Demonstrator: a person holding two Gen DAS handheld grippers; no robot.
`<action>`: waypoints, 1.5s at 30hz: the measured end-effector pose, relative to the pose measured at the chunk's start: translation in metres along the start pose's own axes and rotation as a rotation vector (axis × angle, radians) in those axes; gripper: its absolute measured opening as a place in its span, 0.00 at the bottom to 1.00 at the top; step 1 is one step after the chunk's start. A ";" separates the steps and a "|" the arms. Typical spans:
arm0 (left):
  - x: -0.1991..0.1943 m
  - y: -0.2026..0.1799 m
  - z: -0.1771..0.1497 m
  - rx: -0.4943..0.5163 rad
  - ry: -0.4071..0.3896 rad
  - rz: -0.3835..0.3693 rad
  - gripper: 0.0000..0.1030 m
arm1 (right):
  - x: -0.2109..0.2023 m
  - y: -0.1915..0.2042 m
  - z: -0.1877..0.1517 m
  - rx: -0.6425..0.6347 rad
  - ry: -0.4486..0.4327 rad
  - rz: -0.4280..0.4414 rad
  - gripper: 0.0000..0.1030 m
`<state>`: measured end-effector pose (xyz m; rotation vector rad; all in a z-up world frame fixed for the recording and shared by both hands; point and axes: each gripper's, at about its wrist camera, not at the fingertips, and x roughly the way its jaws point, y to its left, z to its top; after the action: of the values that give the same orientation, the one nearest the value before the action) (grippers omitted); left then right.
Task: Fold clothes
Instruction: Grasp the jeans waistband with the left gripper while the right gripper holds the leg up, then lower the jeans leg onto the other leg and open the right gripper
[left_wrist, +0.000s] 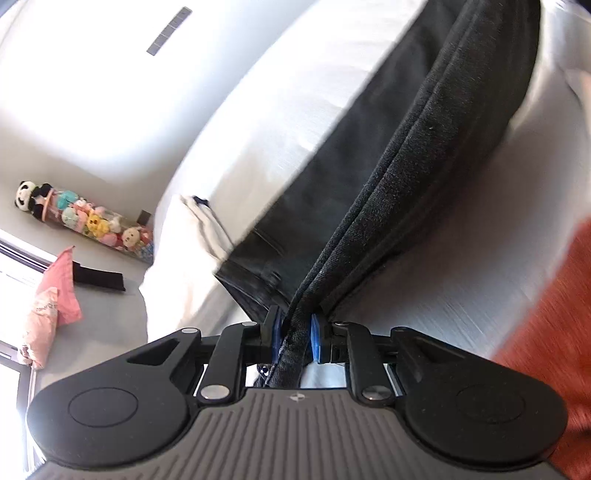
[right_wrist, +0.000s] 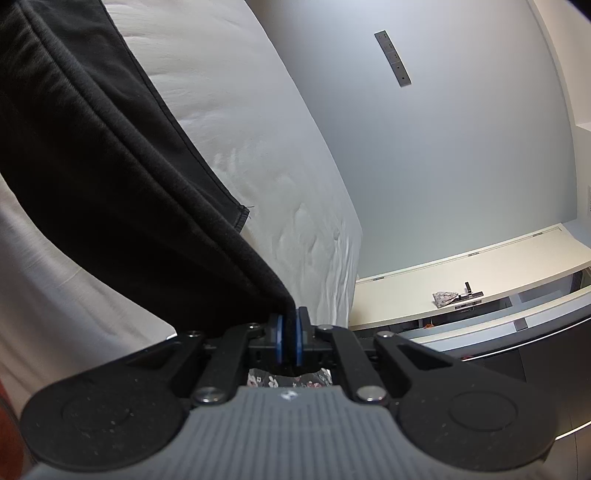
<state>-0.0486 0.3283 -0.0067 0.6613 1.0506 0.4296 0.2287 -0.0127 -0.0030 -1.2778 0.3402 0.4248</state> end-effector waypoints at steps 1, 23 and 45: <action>0.006 0.009 0.008 -0.012 -0.002 0.004 0.18 | 0.009 -0.001 0.004 0.001 0.007 0.007 0.07; 0.235 0.044 0.117 0.195 0.245 -0.075 0.20 | 0.270 0.027 0.132 -0.082 0.159 0.213 0.07; 0.252 0.060 0.097 -0.095 0.044 0.027 0.59 | 0.289 -0.025 0.082 0.573 0.160 0.227 0.61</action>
<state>0.1490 0.4992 -0.0971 0.5839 1.0572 0.5160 0.4946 0.0939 -0.0971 -0.7151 0.6926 0.3796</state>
